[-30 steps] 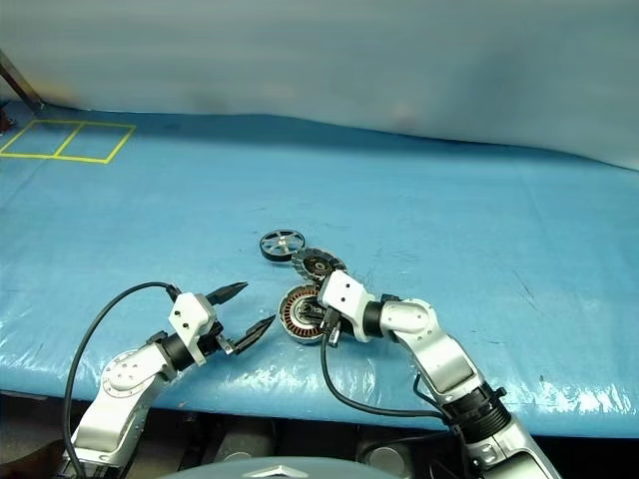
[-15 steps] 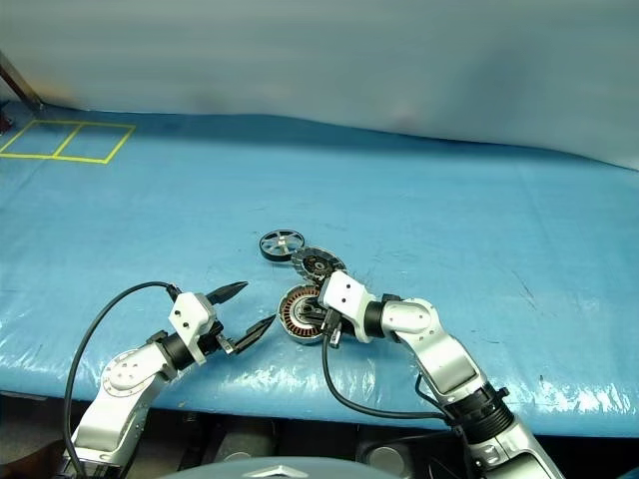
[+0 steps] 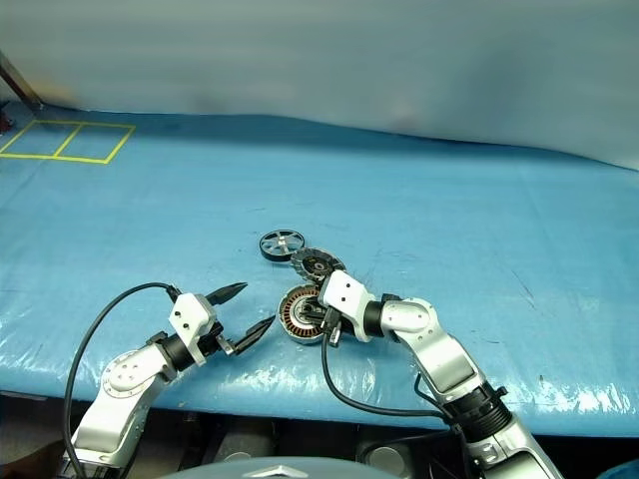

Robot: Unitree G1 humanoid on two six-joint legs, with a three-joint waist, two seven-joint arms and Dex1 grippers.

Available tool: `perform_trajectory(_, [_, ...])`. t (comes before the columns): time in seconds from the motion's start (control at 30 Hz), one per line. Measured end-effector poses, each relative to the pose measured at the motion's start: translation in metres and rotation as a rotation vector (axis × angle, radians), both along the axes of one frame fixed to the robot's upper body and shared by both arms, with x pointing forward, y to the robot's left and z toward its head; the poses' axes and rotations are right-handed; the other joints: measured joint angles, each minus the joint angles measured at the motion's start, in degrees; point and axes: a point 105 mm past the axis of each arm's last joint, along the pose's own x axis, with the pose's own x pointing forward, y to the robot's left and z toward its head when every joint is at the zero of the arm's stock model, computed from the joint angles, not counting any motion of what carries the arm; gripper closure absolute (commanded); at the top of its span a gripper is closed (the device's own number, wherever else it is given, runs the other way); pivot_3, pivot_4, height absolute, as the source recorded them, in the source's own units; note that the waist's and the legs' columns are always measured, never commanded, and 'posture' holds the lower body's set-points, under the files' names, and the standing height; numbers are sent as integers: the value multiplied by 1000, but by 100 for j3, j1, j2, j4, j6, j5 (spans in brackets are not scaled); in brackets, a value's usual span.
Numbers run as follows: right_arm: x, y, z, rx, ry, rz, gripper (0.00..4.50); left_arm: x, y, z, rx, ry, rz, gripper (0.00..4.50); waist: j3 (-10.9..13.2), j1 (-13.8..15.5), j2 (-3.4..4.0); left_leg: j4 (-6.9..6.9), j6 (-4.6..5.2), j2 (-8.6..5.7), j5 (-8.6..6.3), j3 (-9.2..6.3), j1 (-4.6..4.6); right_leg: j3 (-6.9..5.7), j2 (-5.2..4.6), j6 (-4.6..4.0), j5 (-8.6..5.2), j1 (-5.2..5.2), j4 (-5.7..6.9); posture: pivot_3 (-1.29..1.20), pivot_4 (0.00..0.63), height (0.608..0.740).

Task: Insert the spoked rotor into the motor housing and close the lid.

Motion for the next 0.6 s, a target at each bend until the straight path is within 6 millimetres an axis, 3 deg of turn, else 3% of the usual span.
perform_trajectory(0.6, [0, -1, 0, -4, -1, -1, 3843, 0, 0, 0, 1, -2, -2, 0, 0, 1, 0, 0, 0, 0, 0, 0, 3, 0, 0, 0, 0, 2, 0, 0, 150, 740])
